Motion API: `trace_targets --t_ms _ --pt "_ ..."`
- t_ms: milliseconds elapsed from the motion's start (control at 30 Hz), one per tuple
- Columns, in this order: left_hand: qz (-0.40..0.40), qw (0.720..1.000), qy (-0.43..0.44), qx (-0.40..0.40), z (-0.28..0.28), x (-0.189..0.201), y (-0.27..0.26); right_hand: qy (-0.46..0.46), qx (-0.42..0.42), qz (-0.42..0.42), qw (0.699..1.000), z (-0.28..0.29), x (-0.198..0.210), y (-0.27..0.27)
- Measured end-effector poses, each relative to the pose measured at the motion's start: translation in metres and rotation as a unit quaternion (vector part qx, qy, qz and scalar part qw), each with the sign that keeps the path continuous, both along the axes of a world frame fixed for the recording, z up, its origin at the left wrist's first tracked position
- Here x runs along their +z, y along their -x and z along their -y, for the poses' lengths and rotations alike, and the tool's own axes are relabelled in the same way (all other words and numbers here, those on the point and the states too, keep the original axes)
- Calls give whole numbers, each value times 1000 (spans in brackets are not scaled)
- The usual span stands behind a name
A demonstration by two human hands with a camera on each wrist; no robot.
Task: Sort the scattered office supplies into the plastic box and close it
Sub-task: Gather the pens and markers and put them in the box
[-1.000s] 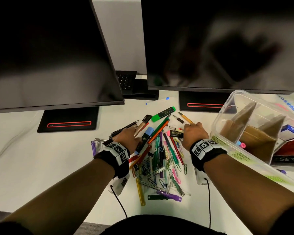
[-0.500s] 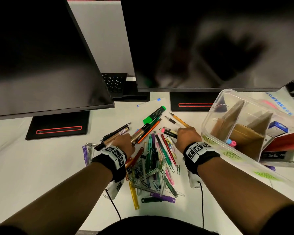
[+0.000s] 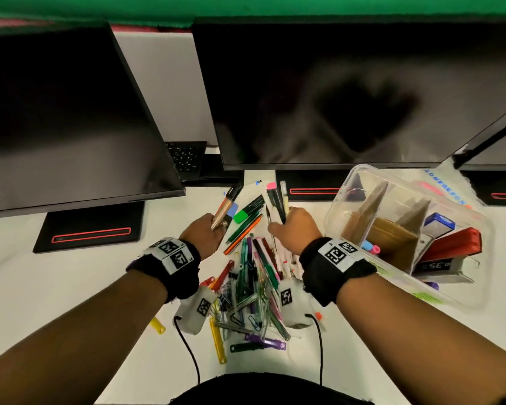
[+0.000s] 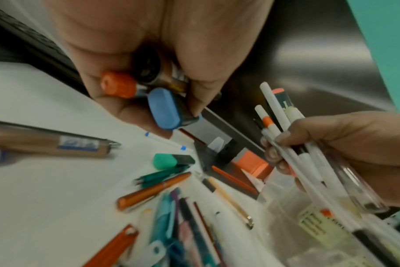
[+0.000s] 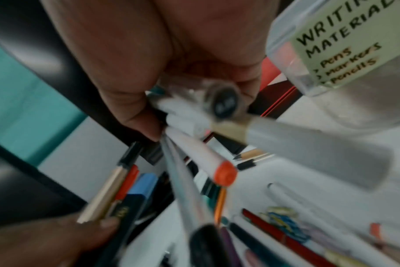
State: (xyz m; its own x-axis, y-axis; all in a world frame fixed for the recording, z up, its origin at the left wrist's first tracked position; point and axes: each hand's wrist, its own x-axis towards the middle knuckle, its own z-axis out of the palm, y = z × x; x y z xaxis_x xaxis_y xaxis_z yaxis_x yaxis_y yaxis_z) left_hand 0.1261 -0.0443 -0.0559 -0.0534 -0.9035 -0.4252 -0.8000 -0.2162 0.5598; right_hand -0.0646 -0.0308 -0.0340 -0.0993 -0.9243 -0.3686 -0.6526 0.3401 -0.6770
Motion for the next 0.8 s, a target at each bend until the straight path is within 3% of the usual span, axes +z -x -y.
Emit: trace_targets --t_ms 167,333,433,633,800 --pt "-44 999 6 -15 0 29 27 11 -85 159 984 5 38 21" --pt "-99 995 3 -14 -3 42 58 14 -243 319 916 3 60 71" --pt "-167 986 -12 -19 -6 50 77 12 -304 304 903 0 60 103" --pt "-238 970 -37 6 -2 63 119 -26 -295 187 937 31 0 141" --pt "-256 965 -49 10 6 67 146 -25 -254 103 961 22 31 119"
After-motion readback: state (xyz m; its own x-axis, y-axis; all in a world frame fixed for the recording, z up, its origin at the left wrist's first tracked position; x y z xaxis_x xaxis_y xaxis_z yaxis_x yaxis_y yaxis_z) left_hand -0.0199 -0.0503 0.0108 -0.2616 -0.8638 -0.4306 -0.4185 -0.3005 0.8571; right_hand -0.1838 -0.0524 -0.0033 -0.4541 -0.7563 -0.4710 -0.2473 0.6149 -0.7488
